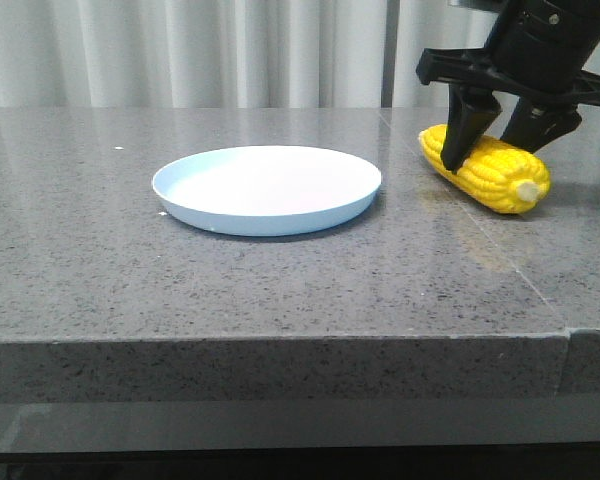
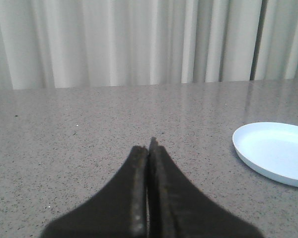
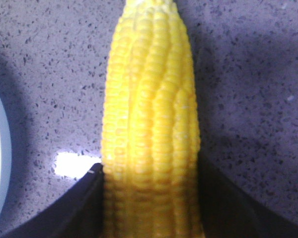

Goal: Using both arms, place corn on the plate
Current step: 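Close the right gripper around the middle of the corn cob, then lift the corn and carry it over the plate with the right gripper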

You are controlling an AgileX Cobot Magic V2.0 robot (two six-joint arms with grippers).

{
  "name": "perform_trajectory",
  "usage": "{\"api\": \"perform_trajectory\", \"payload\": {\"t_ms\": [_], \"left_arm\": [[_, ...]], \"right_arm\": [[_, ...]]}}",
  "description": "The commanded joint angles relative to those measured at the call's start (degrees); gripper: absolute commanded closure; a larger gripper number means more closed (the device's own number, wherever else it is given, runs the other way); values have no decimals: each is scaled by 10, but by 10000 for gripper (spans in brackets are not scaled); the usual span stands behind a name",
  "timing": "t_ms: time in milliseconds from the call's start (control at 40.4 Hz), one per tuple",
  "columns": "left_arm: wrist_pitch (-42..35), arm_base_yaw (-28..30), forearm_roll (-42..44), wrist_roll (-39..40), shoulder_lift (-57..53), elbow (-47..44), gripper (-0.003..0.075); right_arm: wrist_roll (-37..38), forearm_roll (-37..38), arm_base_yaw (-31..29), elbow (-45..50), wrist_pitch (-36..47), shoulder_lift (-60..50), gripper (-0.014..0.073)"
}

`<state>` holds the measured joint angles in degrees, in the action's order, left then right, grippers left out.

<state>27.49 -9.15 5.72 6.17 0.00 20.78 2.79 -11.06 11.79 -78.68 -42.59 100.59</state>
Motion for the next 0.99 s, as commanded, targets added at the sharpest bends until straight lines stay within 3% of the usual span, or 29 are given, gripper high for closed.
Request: {"api": "perform_trajectory", "payload": {"t_ms": [0, 148, 247, 470, 717, 965], "left_arm": [[-53, 2, 2, 0, 7, 14, 741], [-53, 2, 2, 0, 7, 14, 741], [-53, 2, 2, 0, 7, 14, 741], [-53, 2, 2, 0, 7, 14, 741], [-53, 2, 2, 0, 7, 14, 741], [-53, 2, 2, 0, 7, 14, 741]], "right_arm": [[-4, -3, -1, -18, 10, -48, 450], [59, 15, 0, -44, -49, -75, 449], [102, 66, 19, -87, -104, -76, 449], [217, 188, 125, -160, -148, -62, 449], [288, 192, 226, -250, -151, 23, 449], [350, 191, 261, -302, -157, 97, 449]]}}
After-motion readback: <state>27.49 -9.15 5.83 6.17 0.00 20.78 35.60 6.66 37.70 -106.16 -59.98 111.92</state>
